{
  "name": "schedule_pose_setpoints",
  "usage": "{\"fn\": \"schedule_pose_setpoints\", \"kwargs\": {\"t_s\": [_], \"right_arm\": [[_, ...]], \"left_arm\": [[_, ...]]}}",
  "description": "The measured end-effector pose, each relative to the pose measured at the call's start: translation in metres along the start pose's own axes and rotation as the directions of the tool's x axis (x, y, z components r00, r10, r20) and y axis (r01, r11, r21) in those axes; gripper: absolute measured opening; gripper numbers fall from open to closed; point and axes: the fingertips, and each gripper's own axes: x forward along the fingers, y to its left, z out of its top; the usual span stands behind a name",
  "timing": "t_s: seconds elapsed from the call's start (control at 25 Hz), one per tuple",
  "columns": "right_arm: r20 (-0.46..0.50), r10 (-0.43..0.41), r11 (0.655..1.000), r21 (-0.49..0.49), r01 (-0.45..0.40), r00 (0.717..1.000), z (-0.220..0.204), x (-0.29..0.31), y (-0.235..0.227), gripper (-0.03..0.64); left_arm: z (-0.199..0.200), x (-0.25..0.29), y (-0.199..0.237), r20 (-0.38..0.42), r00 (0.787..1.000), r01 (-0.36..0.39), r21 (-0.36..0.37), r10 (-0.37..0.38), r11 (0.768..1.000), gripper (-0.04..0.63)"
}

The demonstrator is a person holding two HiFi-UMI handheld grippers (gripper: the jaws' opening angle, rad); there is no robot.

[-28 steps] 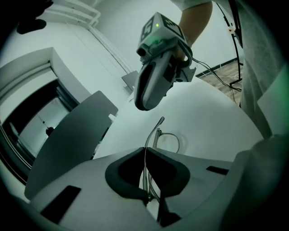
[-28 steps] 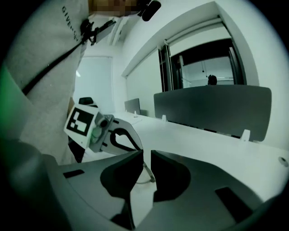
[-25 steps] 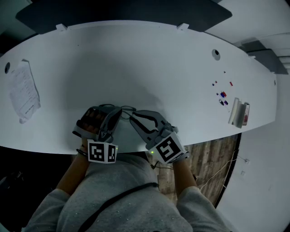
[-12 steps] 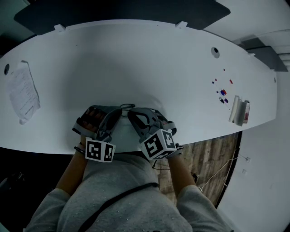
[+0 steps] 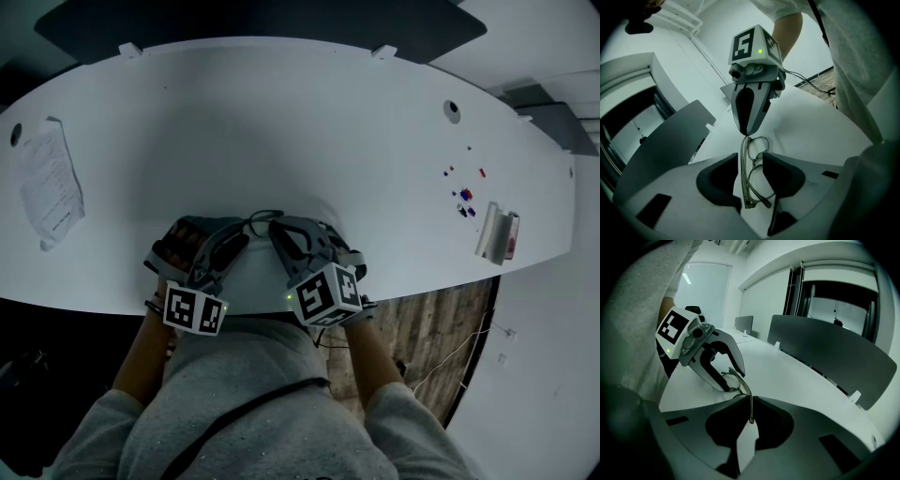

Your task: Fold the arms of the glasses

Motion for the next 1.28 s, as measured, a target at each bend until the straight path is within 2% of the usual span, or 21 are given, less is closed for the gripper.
{"fn": "schedule_pose_setpoints", "kwargs": {"t_s": [0.2,0.48,1.04,1.28], "right_arm": [[-0.022,-0.003,1.0,-0.031,0.002,1.0,-0.003,0.003,0.002,0.032],[-0.046,-0.015,1.0,-0.017,0.014,0.999,-0.006,0.007,0.004,0.032],[-0.073,-0.047,0.999,-0.009,0.046,0.996,-0.012,0.013,0.006,0.032],[-0.04,-0.069,0.997,0.02,0.07,0.997,-0.006,0.008,0.003,0.032]], "left_arm": [[-0.011,-0.006,-0.002,-0.026,1.0,-0.012,-0.029,0.012,1.0,0.175],[-0.023,-0.009,0.001,-0.05,0.998,-0.026,-0.061,0.023,0.998,0.175],[-0.026,-0.01,0.001,-0.047,0.998,-0.034,-0.064,0.031,0.997,0.14],[-0.026,-0.011,0.002,-0.045,0.998,-0.036,-0.071,0.033,0.997,0.14]]}}
